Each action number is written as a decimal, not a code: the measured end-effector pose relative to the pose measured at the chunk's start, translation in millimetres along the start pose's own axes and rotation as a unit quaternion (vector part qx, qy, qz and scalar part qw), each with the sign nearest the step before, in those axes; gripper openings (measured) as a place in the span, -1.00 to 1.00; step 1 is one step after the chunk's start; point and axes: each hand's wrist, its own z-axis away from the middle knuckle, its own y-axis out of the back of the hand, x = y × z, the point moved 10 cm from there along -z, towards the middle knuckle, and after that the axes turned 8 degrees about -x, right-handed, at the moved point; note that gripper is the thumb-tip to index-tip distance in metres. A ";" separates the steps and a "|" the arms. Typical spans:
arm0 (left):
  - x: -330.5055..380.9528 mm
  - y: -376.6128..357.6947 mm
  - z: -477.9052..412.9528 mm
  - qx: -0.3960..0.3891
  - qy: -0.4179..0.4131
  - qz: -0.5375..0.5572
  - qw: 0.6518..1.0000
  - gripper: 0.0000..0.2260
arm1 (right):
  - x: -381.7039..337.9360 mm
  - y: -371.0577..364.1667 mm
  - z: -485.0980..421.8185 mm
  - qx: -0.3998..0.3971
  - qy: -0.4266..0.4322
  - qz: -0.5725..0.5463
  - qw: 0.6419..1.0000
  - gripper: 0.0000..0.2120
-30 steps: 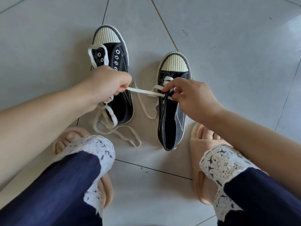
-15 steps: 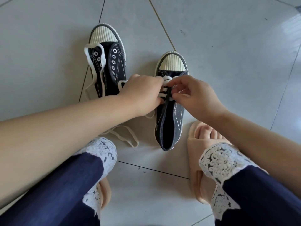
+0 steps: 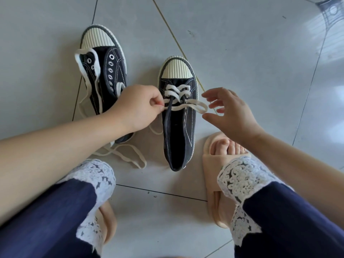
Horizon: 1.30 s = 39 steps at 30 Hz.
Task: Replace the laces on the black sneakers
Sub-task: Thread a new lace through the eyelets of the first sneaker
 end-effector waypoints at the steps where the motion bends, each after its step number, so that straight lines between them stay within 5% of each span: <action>1: -3.3 -2.2 -0.1 -0.007 0.017 0.017 1.000 -0.94 | -1.0 -1.2 -0.8 -0.003 0.001 -0.004 1.000 -0.64; 7: -30.1 -21.0 -2.2 -0.049 0.146 0.201 0.967 -0.88 | -4.0 -5.1 -2.1 -0.016 0.009 0.006 1.000 -0.78; 27: -30.0 -28.6 -4.7 -0.069 0.134 0.167 0.974 -0.79 | -25.2 6.1 -5.9 -0.033 0.035 -0.077 0.996 -0.78; 39: -17.0 -8.1 -0.9 -0.031 0.089 0.053 0.994 -0.80 | -63.0 -15.1 -14.8 -0.046 0.070 0.095 0.992 -0.79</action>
